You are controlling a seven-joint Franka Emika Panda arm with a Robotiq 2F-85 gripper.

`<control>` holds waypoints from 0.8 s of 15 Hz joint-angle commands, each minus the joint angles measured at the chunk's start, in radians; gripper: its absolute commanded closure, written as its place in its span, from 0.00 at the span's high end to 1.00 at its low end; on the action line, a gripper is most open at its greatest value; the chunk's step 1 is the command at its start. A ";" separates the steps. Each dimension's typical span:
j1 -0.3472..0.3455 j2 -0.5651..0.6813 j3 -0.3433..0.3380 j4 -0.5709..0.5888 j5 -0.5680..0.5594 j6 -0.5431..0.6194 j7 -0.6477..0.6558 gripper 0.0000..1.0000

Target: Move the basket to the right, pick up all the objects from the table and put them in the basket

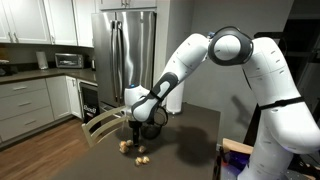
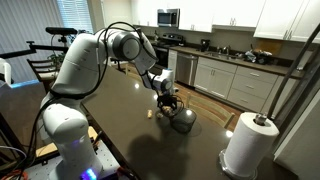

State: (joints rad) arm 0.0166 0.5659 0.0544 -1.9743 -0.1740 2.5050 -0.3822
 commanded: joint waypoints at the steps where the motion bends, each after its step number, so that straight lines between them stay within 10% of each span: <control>1: 0.014 0.022 -0.023 0.024 -0.048 0.032 0.039 1.00; 12: 0.006 0.064 -0.040 0.090 -0.066 0.003 0.051 1.00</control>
State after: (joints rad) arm 0.0189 0.6113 0.0201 -1.9131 -0.2190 2.5169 -0.3580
